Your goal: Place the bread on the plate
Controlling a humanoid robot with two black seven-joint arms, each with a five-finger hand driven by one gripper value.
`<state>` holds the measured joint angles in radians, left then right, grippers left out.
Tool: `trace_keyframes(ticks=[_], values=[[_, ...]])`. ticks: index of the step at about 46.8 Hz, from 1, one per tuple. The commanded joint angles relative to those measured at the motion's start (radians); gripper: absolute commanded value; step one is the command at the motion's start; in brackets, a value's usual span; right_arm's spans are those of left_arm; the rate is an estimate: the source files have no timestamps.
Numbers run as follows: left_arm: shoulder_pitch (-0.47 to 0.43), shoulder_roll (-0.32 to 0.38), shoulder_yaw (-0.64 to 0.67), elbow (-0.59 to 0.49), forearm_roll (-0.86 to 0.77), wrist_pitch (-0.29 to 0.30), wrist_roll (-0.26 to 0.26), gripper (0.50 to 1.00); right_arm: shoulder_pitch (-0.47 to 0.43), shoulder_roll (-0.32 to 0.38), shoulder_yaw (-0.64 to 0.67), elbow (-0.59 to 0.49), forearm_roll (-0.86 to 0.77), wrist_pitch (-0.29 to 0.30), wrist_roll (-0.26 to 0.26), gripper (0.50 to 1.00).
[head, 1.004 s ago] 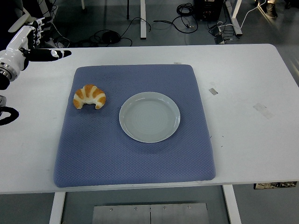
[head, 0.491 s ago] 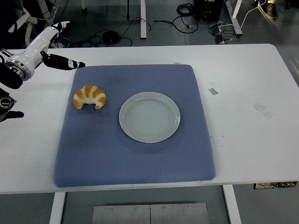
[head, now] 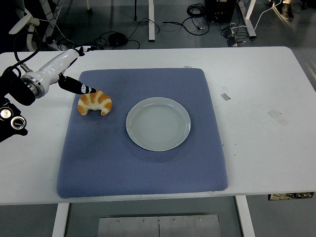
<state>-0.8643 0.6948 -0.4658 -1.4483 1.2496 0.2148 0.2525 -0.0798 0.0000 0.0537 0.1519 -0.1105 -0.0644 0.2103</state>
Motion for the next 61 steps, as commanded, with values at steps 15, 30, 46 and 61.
trace_keyframes(ticks=[15,30,46,61], values=[[-0.045,-0.001,0.087,0.019,0.034,-0.061,0.042,0.966,0.000,0.000,0.000,0.000,0.000,0.000,0.000,1.000],[-0.093,-0.004,0.246,0.034,0.119,0.095,0.027,0.954,0.000,0.000,0.000,0.000,0.000,0.000,0.000,1.000],[-0.088,-0.029,0.308,0.094,0.142,0.149,-0.004,0.939,0.000,0.000,0.000,0.000,0.000,0.000,0.000,1.000],[-0.085,-0.060,0.332,0.123,0.126,0.169,-0.021,0.889,0.000,0.000,0.000,0.000,0.000,0.000,0.000,1.000]])
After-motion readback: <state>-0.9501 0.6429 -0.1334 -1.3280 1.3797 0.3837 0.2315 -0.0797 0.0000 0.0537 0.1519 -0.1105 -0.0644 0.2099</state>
